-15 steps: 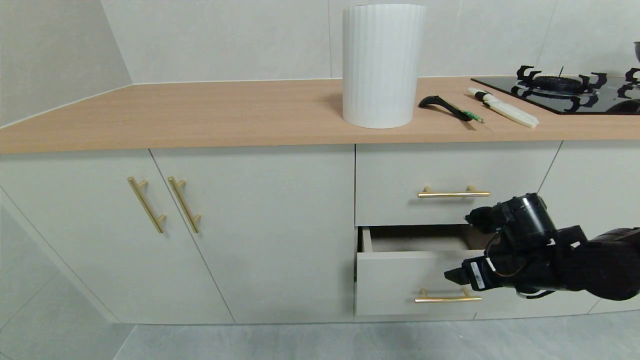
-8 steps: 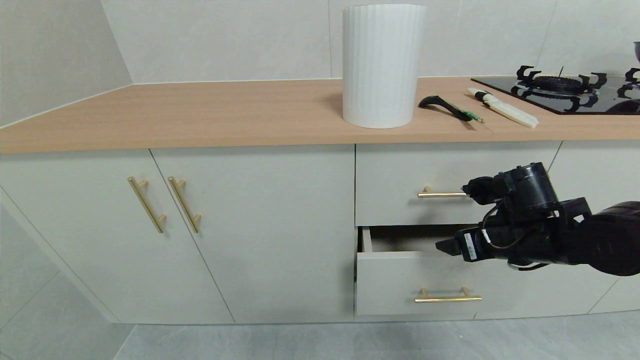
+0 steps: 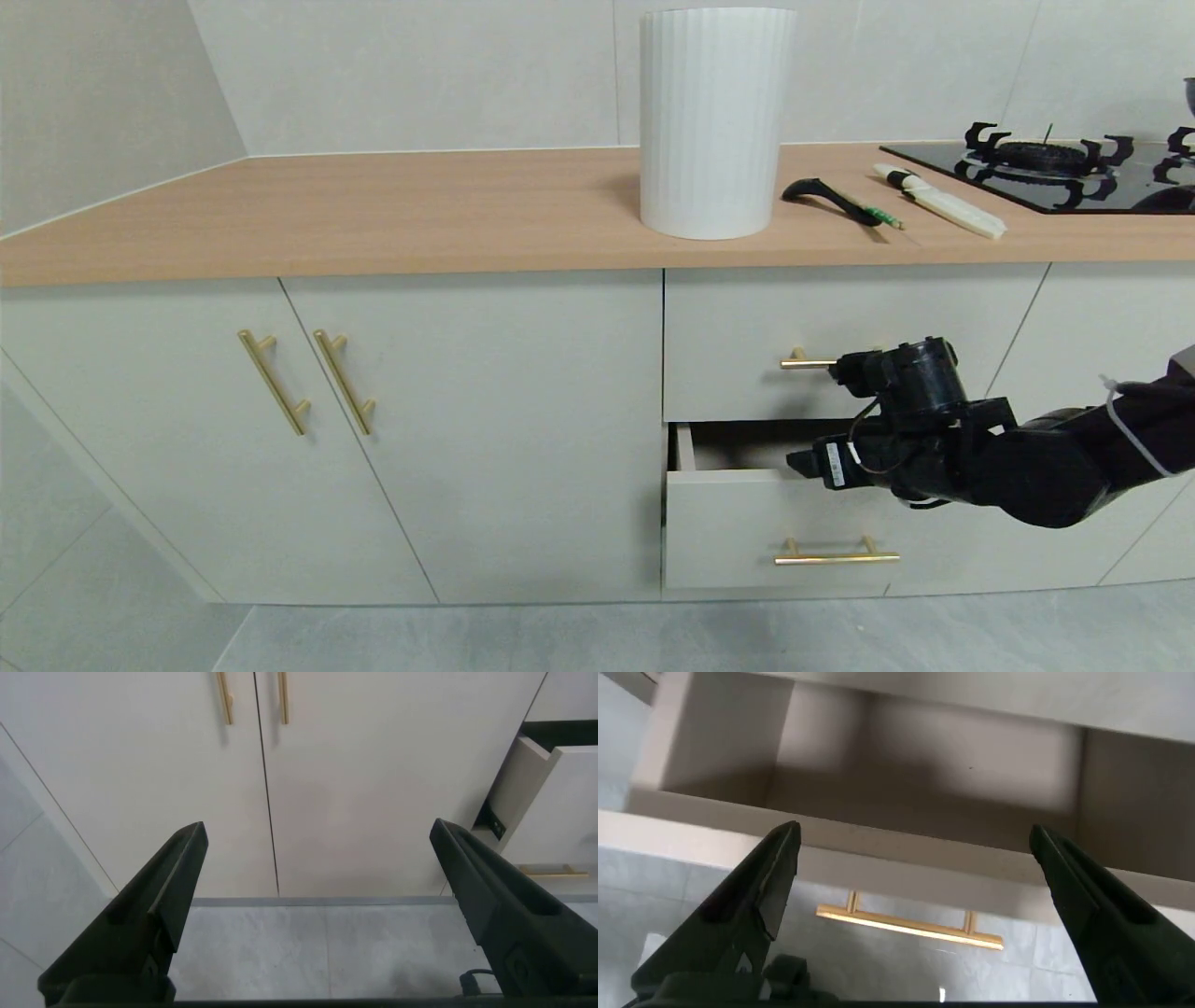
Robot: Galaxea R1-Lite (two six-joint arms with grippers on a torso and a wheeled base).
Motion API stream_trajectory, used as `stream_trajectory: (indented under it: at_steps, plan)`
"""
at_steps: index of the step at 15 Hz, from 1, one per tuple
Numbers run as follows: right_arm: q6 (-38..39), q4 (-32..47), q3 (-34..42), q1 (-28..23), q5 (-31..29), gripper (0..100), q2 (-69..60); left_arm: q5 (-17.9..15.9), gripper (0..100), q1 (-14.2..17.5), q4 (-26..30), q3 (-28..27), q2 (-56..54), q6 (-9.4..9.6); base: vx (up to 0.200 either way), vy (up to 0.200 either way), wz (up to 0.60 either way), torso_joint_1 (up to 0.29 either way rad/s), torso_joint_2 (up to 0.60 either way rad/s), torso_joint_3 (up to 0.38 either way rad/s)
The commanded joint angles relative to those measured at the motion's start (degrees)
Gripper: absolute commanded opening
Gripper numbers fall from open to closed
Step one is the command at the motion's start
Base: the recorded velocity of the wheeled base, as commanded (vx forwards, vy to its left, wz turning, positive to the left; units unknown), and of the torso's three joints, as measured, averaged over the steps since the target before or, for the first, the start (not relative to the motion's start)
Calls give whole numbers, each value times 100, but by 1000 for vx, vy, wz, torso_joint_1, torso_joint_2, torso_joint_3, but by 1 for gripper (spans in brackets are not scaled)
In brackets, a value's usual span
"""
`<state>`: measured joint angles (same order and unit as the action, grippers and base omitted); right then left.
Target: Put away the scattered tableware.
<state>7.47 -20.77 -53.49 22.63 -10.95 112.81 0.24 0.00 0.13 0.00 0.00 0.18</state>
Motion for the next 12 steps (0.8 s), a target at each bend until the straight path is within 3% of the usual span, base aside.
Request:
stream_trajectory:
  at_steps: [1, 5, 12]
  plan:
    - [0, -58, 5, -13, -4, 100, 276, 2, 100, 0, 4, 0, 0, -1, 0, 0, 0, 0, 0, 0]
    - [-44, 12, 49, -13, 5, 100, 259, 2, 100, 0, 4, 0, 0, -1, 0, 0, 0, 0, 0, 0]
    - [-211, 1146, 67, 23, 66, 100, -277, 2, 100, 0, 4, 0, 0, -1, 0, 0, 0, 0, 0, 0]
